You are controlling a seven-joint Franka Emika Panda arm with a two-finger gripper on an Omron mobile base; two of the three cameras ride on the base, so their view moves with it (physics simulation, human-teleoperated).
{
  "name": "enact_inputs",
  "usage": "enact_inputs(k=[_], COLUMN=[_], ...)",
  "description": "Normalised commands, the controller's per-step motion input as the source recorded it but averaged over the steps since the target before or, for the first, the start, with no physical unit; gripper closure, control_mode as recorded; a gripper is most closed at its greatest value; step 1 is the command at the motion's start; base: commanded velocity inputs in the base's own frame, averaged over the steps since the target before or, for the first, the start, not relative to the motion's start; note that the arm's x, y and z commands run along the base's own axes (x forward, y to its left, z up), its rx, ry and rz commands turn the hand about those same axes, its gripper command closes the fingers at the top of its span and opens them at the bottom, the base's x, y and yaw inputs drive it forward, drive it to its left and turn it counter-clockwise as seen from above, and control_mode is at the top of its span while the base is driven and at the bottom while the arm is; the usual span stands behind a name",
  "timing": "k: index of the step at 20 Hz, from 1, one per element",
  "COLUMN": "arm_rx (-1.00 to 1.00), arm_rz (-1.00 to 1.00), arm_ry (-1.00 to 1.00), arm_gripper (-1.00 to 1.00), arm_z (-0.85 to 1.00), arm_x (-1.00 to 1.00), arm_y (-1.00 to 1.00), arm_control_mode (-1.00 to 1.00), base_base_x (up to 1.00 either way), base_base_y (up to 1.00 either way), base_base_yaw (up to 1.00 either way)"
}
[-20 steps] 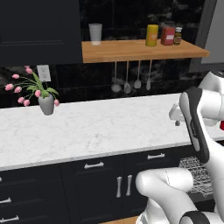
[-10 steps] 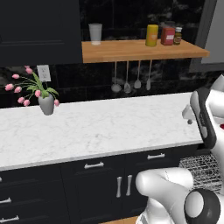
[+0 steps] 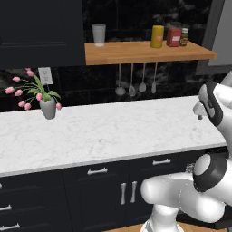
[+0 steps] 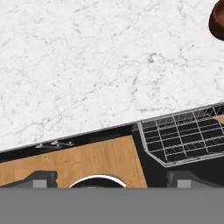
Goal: Pick up the cup and bowl from the counter, place them in the dishwasher, and close the dishwasher door.
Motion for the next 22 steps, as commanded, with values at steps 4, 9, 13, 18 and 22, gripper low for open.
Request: enact_inputs(k=[4, 9, 13, 18, 22], arm_rx=[-0.03, -0.06, -0.01, 0.0, -0.04], arm_rz=[0.07, 0.06, 0.03, 0.0, 0.0], arm_ry=[0.01, 0.1, 0.12, 0.1, 0.02], arm_gripper=[-1.0, -1.0, -1.0, -1.0, -1.0], arm_z=[-0.09, -0.14, -0.31, -0.44, -0.04], arm_x=[0.52, 0.52, 0.45, 0.28, 0.0], arm_y=[-0.34, -0.52, -0.77, -0.85, -0.6], arm_control_mode=[-1.0, -1.0, -1.0, -1.0, -1.0], base_base_x=[0.0, 0.0, 0.0, 0.0, 0.0], base_base_y=[0.0, 0.0, 0.0, 0.0, 0.0], base_base_yaw=[0.0, 0.0, 0.0, 0.0, 0.0])
